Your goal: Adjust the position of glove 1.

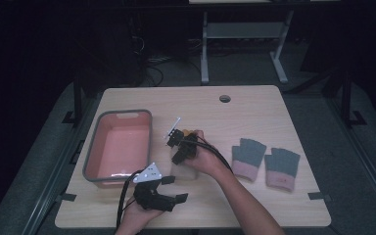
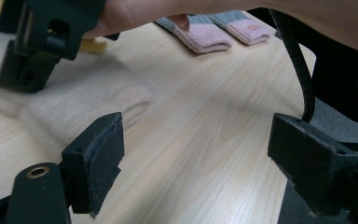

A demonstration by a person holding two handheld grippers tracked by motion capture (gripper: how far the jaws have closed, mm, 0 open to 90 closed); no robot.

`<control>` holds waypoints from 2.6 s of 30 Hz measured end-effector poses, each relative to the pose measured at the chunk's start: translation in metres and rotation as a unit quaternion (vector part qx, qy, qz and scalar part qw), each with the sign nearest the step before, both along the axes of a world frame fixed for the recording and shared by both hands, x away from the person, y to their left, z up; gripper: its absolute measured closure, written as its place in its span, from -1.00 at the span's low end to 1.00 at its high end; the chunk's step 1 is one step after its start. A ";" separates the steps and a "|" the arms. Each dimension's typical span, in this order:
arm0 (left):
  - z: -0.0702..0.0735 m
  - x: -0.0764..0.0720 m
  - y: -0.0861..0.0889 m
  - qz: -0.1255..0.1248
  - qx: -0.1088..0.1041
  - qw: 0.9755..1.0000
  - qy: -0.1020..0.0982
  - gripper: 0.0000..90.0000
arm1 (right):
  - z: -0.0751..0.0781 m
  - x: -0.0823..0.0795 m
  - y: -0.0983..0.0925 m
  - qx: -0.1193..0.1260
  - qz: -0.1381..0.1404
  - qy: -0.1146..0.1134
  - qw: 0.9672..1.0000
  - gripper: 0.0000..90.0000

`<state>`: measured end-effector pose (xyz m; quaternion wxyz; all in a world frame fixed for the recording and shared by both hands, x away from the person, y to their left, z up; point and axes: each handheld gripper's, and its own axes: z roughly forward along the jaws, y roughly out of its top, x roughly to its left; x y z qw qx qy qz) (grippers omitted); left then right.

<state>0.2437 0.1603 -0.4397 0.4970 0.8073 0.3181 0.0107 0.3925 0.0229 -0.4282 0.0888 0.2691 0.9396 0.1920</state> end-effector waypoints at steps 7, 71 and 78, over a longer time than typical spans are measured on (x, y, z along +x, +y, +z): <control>0.000 0.002 -0.005 0.002 -0.006 1.000 0.006 -0.59 | 0.000 -0.004 -0.019 0.005 -0.006 0.010 1.000 -0.19; -0.024 0.062 -0.047 0.128 0.059 0.980 0.140 0.22 | -0.040 -0.047 -0.138 0.306 -0.260 0.148 0.904 0.12; -0.024 0.064 -0.048 0.124 0.057 0.980 0.146 0.31 | -0.046 -0.047 -0.130 0.330 -0.264 0.159 0.892 0.39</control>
